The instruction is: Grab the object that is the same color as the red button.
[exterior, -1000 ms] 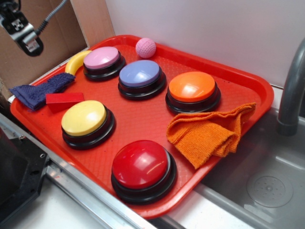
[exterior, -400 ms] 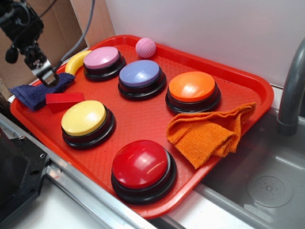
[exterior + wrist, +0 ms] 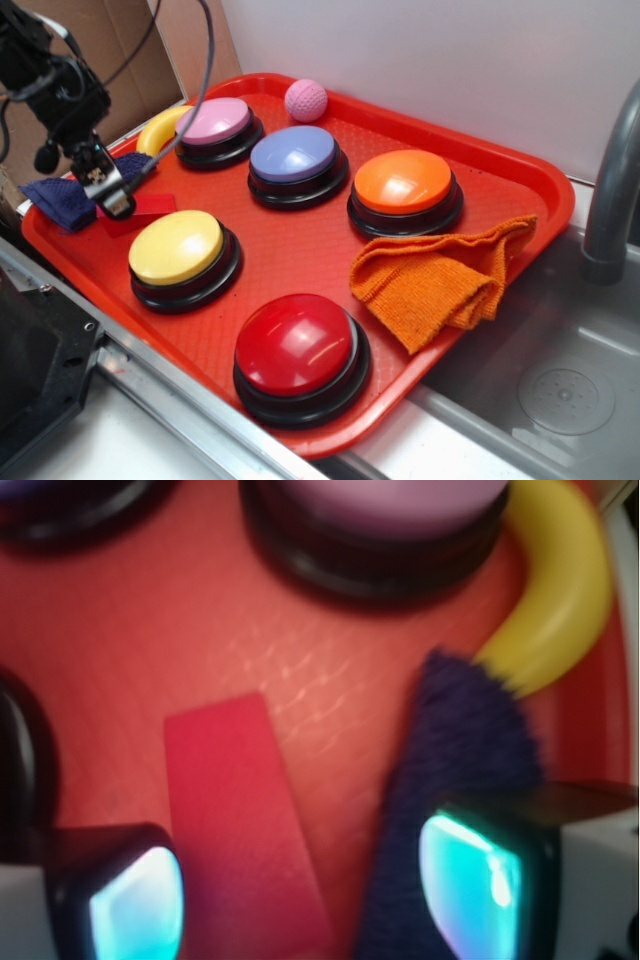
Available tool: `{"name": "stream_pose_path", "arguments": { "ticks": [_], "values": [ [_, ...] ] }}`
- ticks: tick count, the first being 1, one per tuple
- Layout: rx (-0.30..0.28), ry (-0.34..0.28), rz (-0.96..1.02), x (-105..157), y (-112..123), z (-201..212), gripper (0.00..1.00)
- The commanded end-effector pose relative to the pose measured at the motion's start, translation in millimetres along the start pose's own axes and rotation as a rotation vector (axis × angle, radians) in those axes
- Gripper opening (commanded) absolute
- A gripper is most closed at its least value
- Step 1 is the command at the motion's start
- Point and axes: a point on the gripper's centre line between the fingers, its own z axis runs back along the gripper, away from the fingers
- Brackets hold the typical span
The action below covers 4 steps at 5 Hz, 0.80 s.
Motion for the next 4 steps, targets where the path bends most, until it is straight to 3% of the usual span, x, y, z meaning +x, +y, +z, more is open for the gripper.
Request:
{"name": "stream_pose_path", "arguments": {
  "ticks": [1,2,3,4],
  "values": [
    [-0.081,-0.037,-0.16,2.5,-9.8,-10.1,1.0],
    [-0.056,-0.001,-0.141,-0.5,-9.4,-15.6,1.0],
    [-0.011,0.027,-0.147,0.9,-8.4,-19.0,0.0],
    [-0.018,0.028,-0.154,0.2,-10.1,-18.9,0.0]
  ]
}}
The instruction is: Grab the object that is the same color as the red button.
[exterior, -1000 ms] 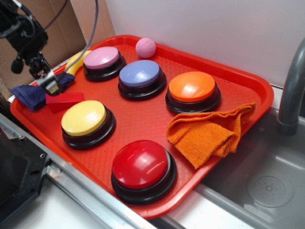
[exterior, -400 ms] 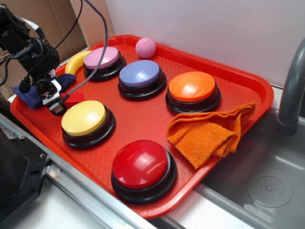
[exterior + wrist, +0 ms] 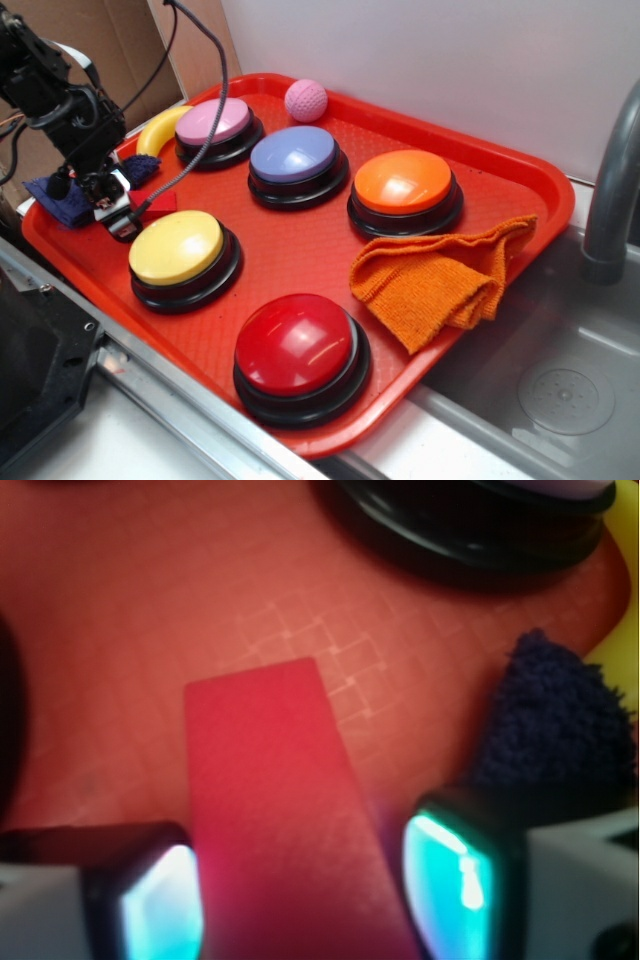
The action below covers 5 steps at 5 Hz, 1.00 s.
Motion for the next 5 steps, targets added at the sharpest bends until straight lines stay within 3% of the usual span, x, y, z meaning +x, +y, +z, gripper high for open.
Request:
{"name": "stream_pose_path", "arguments": {
  "ticks": [1,3,4,5],
  "values": [
    [0.002,0.001,-0.003,5.1,-3.2,2.9,0.0],
    [0.013,-0.071,0.153,30.3,-9.6,66.3,0.0],
    [0.008,-0.062,0.231,46.0,-19.7,99.2,0.0],
    [0.017,-0.032,0.366,72.2,-45.0,126.0,0.0]
  ]
}}
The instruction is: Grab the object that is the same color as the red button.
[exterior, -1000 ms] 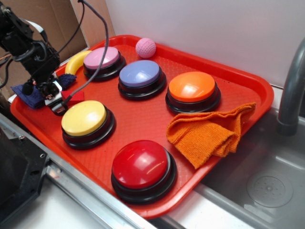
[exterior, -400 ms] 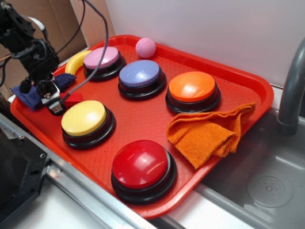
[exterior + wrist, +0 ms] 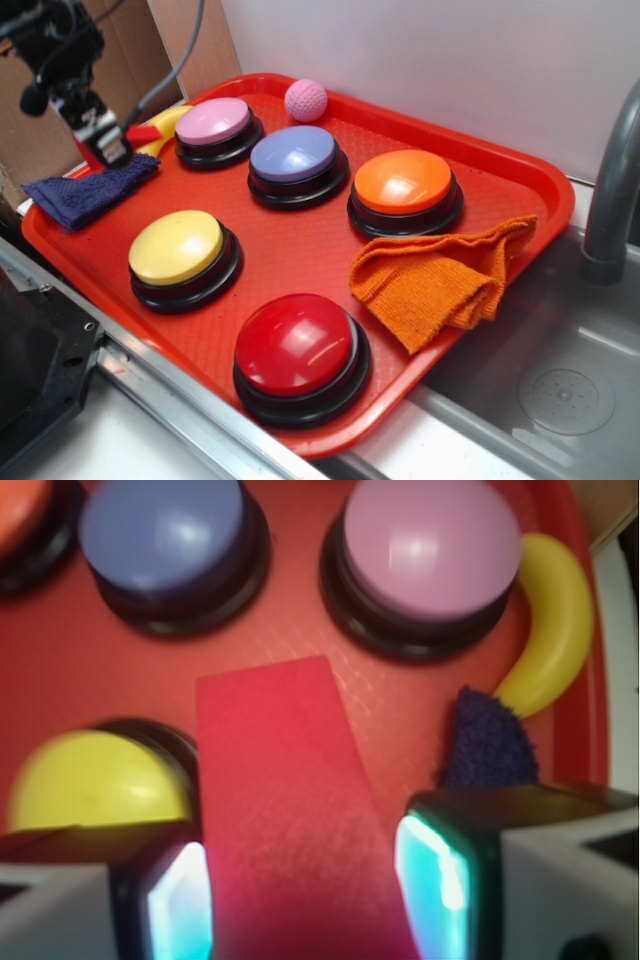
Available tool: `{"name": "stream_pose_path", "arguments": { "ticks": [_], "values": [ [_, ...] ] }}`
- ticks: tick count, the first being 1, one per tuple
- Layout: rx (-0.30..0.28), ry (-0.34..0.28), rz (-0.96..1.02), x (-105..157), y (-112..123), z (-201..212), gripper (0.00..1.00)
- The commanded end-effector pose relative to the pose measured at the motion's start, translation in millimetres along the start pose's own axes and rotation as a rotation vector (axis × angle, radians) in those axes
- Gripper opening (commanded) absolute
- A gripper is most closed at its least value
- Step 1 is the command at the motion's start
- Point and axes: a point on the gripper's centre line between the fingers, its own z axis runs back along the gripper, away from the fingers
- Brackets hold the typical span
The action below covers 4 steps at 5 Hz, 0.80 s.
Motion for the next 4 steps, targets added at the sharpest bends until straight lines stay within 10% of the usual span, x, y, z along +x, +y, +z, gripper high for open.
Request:
{"name": "stream_pose_path", "arguments": {
  "ticks": [1,4],
  "values": [
    [0.016,-0.002,0.136,48.9,-44.8,48.0,0.0],
    [0.092,-0.026,0.17,84.5,-92.0,52.4,0.0]
  ]
}}
